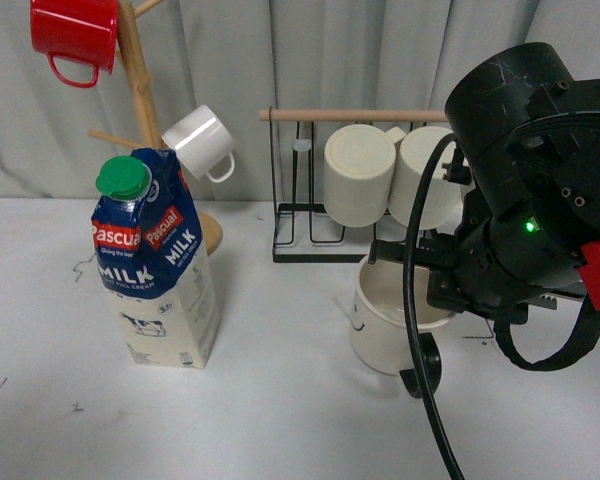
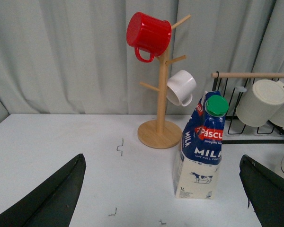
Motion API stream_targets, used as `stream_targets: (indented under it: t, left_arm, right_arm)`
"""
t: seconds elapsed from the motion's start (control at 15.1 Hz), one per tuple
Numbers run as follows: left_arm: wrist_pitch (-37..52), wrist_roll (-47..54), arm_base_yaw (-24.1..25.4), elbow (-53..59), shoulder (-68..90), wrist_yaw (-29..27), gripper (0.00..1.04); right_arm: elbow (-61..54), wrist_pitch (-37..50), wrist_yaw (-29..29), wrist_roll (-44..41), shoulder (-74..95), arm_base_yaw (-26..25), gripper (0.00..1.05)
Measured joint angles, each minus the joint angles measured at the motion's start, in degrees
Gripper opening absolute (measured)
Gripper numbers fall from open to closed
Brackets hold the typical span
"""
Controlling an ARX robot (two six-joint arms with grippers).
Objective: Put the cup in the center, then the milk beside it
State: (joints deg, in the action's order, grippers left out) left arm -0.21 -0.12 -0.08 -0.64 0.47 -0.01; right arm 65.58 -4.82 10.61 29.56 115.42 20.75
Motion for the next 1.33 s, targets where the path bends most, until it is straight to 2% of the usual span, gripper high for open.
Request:
stream_targets:
  t: [0.2, 0.73, 0.8, 1.13, 1.26, 1.33]
  left_arm:
    - [0.0, 0.0, 0.0, 0.0, 0.0, 0.0, 0.98]
    - [0.0, 0.0, 0.0, 0.0, 0.0, 0.0, 0.98]
    - [0.0, 0.0, 0.0, 0.0, 0.0, 0.0, 0.98]
    - [0.0, 0.0, 0.0, 0.0, 0.0, 0.0, 0.98]
    - [0.0, 0.0, 0.0, 0.0, 0.0, 0.0, 0.98]
    - [0.0, 0.0, 0.0, 0.0, 0.0, 0.0, 0.98]
  right_arm:
    - [-0.3, 0.6, -2.3, 1.2, 0.0, -0.2, 0.03]
    - [0.3, 0.7, -2.3, 2.6, 0.9, -0.6, 0.03]
    - [0.6, 1.4, -2.8, 2.4, 1.2, -0.6, 0.19]
    - [0.7, 3.9, -4.9, 1.9, 0.9, -1.7, 0.74]
    - [-2.8, 8.6, -6.4, 0.6, -3.7, -1.8, 0.96]
    - [-4.9, 12.0, -7.6, -0.5, -7.5, -1.7, 1.0]
